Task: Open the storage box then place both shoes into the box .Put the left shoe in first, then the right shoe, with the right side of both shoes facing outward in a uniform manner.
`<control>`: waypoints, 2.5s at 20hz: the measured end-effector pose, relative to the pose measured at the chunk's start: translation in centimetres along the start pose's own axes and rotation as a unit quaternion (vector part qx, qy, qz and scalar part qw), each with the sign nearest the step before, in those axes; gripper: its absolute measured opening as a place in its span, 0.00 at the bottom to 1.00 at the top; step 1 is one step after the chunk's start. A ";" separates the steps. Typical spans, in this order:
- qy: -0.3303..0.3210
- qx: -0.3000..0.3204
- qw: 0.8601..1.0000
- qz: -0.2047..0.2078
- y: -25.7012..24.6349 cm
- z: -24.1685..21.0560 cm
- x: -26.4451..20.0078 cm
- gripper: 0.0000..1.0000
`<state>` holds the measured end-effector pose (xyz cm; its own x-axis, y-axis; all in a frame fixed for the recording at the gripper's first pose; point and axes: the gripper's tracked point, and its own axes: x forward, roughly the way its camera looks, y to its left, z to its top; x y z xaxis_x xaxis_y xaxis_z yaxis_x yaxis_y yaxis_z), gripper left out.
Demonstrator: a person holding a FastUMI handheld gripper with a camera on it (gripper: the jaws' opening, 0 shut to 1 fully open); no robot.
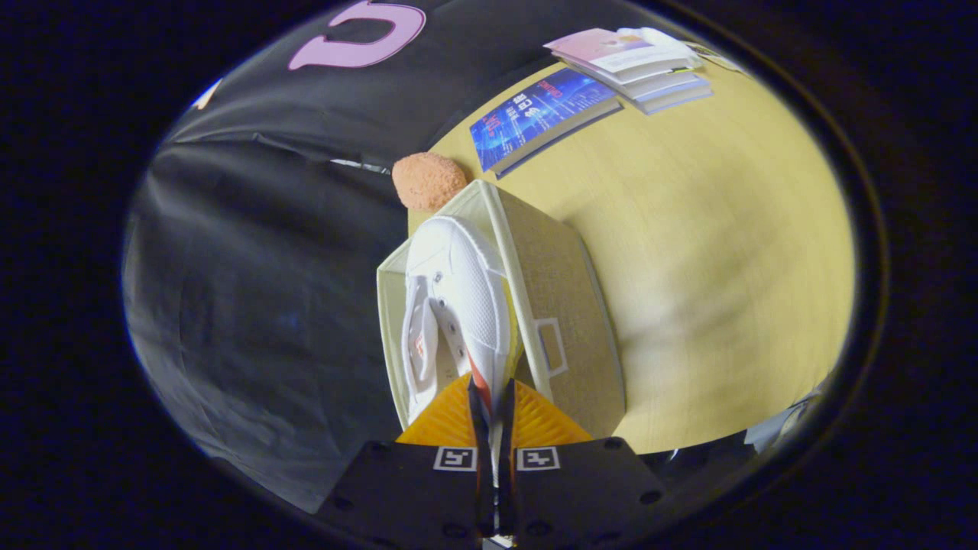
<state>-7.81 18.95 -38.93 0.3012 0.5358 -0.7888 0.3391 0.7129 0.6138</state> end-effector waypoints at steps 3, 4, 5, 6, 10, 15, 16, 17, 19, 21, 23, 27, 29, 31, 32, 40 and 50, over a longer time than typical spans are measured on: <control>0.002 0.014 1.000 0.008 0.7 -0.1 0.2 0.18; 0.002 0.021 1.000 0.001 0.4 -0.1 0.2 0.25; 0.000 0.032 0.999 0.014 1.0 -0.1 0.1 0.27; 0.002 0.035 0.999 0.010 1.0 -0.2 0.3 0.29; 0.003 0.034 0.999 0.012 0.9 0.1 0.3 0.33; 0.001 0.048 0.999 0.012 0.7 0.4 0.0 0.28; 0.001 0.049 0.999 0.014 0.7 0.4 0.0 0.28; 0.001 0.050 0.999 0.016 0.8 0.5 -0.1 0.28; -0.001 0.052 0.998 0.021 1.0 0.7 -0.4 0.28; -0.007 0.052 0.998 0.026 1.1 1.2 -0.7 0.29; -0.016 0.049 0.998 0.028 1.0 1.9 -1.2 0.29; -0.039 0.054 0.997 0.027 0.1 4.0 -2.3 0.29; -0.061 0.050 0.997 0.019 -0.7 5.5 -3.4 0.29; -0.100 0.030 0.995 0.006 -1.6 7.5 -5.0 0.29; -0.120 0.016 0.993 -0.001 -1.8 8.4 -6.2 0.29; -0.316 -0.099 0.943 -0.023 0.8 16.9 -16.8 0.29; -0.487 -0.212 0.845 -0.060 7.2 21.6 -31.3 0.29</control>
<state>4.44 -2.46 -9.16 0.9483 -0.0303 -0.3160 0.1306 0.9445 0.3014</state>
